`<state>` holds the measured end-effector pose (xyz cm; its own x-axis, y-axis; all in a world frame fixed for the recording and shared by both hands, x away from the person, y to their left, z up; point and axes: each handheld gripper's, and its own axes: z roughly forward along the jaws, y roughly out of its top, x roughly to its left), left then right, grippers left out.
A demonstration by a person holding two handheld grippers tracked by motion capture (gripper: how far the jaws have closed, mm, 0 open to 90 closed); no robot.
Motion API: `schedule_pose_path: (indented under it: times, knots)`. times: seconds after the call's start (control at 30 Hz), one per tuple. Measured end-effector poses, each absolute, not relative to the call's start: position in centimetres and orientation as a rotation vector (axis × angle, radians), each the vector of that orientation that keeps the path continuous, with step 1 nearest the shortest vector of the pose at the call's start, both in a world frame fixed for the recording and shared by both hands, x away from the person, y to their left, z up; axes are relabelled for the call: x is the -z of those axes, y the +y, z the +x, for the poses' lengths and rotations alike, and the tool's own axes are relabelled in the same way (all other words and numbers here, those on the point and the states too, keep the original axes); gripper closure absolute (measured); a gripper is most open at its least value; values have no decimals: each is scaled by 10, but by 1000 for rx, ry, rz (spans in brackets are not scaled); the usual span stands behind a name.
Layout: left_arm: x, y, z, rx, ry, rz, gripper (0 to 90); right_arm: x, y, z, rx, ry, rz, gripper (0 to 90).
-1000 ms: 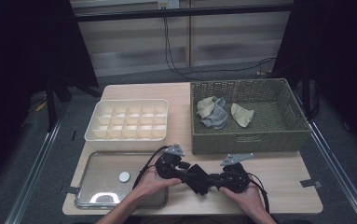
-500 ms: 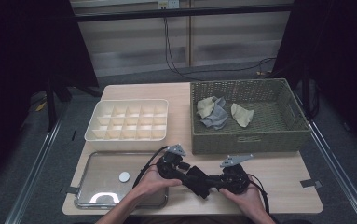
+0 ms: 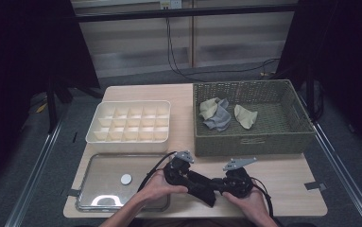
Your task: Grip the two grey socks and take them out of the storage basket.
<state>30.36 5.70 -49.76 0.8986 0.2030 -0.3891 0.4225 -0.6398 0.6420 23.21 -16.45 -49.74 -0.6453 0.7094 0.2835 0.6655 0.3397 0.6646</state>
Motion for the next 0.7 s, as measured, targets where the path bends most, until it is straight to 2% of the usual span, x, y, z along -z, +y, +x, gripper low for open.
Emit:
schedule_pose_path:
  times: [0.17,0.33,0.5,0.6,0.7]
  knots:
    - [498,56,301,430,441,2268,508,499,-165,233,-1228,2519,1311,743]
    - [495,58,303,435,461,2279,598,502,-168,237,-1279,2500,1308,716]
    - [491,59,304,408,475,2293,622,500,-170,239,-1305,2477,1294,668]
    - [489,62,307,401,495,2286,623,498,-170,239,-1322,2464,1255,670]
    - [488,63,308,391,508,2274,624,495,-171,240,-1354,2435,1226,611]
